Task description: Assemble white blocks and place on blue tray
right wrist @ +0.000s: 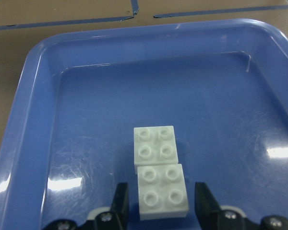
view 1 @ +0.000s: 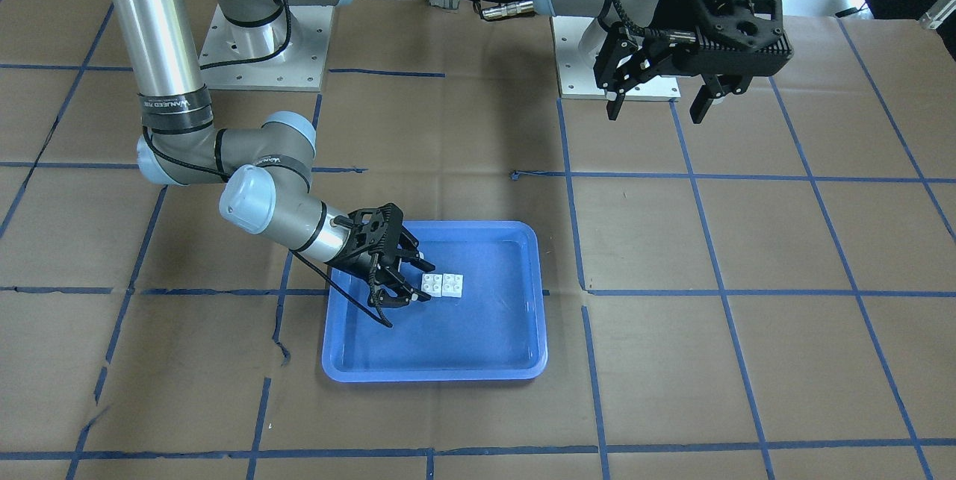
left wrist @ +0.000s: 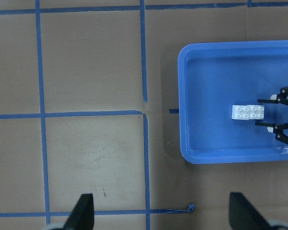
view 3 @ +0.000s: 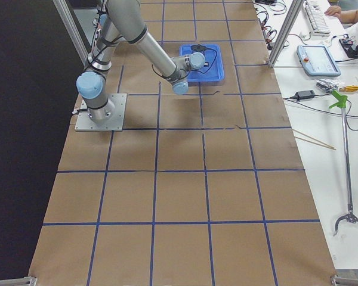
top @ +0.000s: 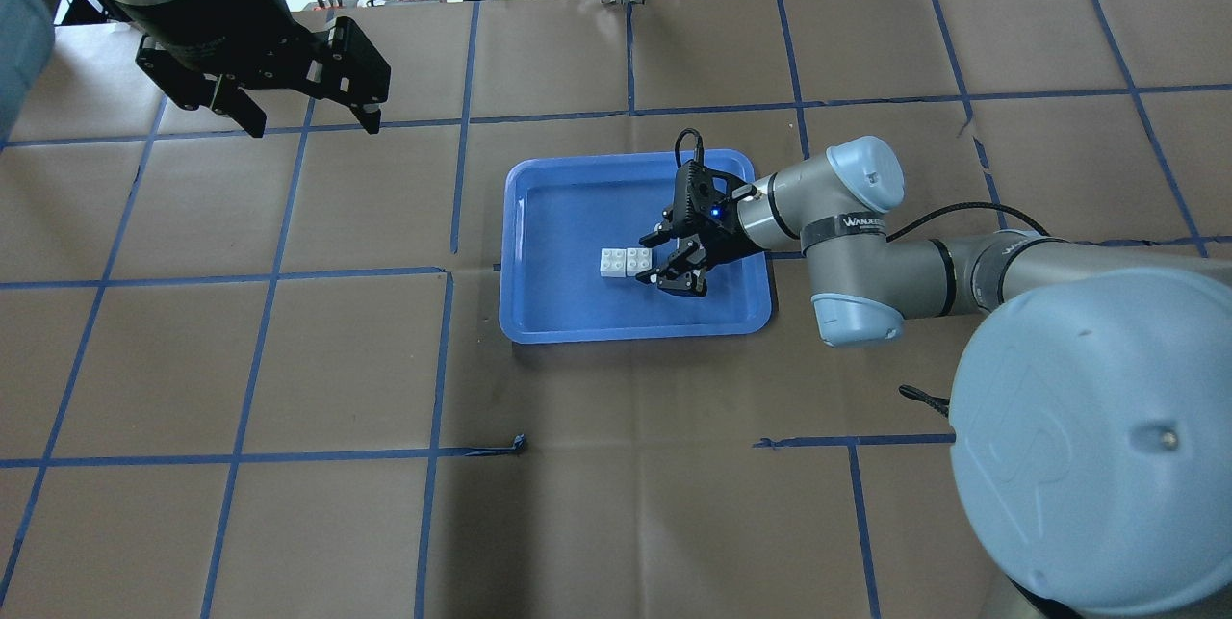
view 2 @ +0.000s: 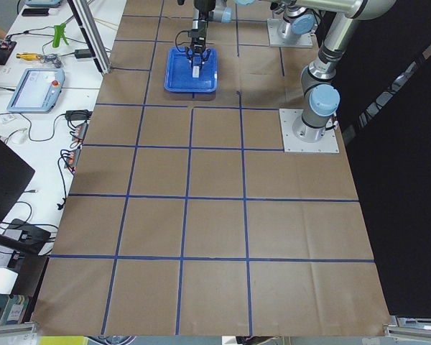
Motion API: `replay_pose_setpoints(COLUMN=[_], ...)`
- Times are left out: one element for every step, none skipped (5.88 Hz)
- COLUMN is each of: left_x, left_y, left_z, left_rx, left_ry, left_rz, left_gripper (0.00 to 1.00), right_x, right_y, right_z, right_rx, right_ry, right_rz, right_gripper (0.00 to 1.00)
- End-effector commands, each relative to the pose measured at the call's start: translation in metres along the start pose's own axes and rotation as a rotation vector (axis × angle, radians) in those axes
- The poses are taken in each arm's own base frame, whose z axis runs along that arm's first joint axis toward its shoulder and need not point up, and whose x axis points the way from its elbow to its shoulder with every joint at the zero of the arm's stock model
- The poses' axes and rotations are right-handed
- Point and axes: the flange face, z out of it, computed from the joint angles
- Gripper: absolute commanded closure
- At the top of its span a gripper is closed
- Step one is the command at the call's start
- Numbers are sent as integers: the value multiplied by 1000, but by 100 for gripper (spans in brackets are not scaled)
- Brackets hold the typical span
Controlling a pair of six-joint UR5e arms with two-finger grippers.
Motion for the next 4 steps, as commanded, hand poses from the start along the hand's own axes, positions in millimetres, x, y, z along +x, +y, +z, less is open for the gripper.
replay_pose_setpoints(left_x=[0,0,0,-1], left_y=[0,0,0,0], left_z=[1,1,1,1], left_rx=[-3,-3,-5,-5], left_ry=[0,0,1,1], left_rz=[13,14,14,13], left_gripper=[1,1,1,1], right_x=[13,35,37,39], right_y=[-15,-28,-45,-62], right_z=[-14,-35,-57,-85], right_rx=[3,-89,-145,-228], right_ry=[39,111,103,89], right_rz=[127,164,281,379], right_gripper=[0,0,0,0])
